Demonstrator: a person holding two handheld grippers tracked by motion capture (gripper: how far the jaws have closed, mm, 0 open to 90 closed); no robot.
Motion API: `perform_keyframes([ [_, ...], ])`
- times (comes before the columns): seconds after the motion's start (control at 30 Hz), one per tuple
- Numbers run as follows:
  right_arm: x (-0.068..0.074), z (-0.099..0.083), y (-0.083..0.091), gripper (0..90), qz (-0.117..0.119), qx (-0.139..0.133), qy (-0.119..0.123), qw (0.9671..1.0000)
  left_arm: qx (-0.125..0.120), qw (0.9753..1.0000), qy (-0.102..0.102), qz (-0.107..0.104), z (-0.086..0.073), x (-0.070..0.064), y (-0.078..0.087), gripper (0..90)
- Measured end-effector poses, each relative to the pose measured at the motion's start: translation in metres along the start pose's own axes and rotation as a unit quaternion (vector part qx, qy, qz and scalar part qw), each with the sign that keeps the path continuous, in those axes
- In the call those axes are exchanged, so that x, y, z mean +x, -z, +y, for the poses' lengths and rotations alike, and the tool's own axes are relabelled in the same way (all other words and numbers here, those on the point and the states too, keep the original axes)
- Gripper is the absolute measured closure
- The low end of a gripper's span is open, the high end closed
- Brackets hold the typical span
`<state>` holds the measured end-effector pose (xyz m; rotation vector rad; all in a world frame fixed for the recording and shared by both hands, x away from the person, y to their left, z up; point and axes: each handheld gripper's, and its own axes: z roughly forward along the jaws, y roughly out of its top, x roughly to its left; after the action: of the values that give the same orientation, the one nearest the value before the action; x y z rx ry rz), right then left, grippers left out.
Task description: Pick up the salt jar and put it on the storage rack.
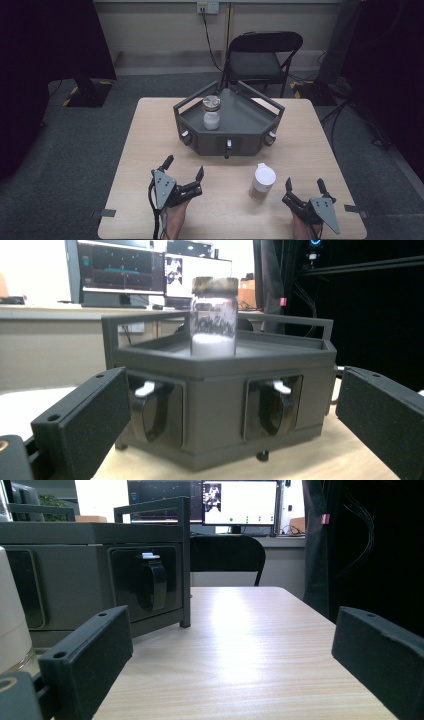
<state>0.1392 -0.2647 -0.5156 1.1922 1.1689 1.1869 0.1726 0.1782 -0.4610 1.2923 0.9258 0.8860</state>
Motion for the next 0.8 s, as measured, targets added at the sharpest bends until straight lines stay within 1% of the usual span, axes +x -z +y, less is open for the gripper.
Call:
perform_keyframes([
  [0.1,0.0,0.0,0.0,1.3,0.0,0.0,0.0,1.0,0.005,0.9999,0.011,0.008,-0.011,-0.002,0.006,0.6],
  [0.2,0.0,0.0,0.0,1.3,0.0,0.0,0.0,1.0,0.004,0.9998,0.001,0.02,-0.023,-0.008,0.012,0.6],
  [0.3,0.0,0.0,0.0,1.3,0.0,0.0,0.0,1.0,0.005,0.9997,0.005,0.021,-0.033,-0.007,0.013,0.3],
  [0.4,0.0,0.0,0.0,1.3,0.0,0.0,0.0,1.0,0.007,0.9995,-0.002,0.03,-0.04,-0.007,0.015,0.2],
  [0.53,0.0,0.0,0.0,1.4,0.0,0.0,0.0,1.0,0.013,0.9991,-0.004,0.039,-0.043,-0.003,0.015,0.0],
  [0.57,0.0,0.0,0.0,1.3,0.0,0.0,0.0,1.0,0.013,0.9992,-0.006,0.036,-0.044,-0.002,0.015,0.0],
  [0.67,0.0,0.0,0.0,1.3,0.0,0.0,0.0,1.0,0.015,0.9986,-0.025,0.045,-0.047,-0.004,0.014,0.0],
  [0.7,0.0,0.0,0.0,1.3,0.0,0.0,0.0,1.0,0.013,0.9985,-0.026,0.046,-0.049,-0.005,0.015,0.0],
  [0.8,0.0,0.0,0.0,1.3,0.0,0.0,0.0,1.0,0.013,0.9986,-0.021,0.047,-0.052,-0.004,0.015,0.0],
])
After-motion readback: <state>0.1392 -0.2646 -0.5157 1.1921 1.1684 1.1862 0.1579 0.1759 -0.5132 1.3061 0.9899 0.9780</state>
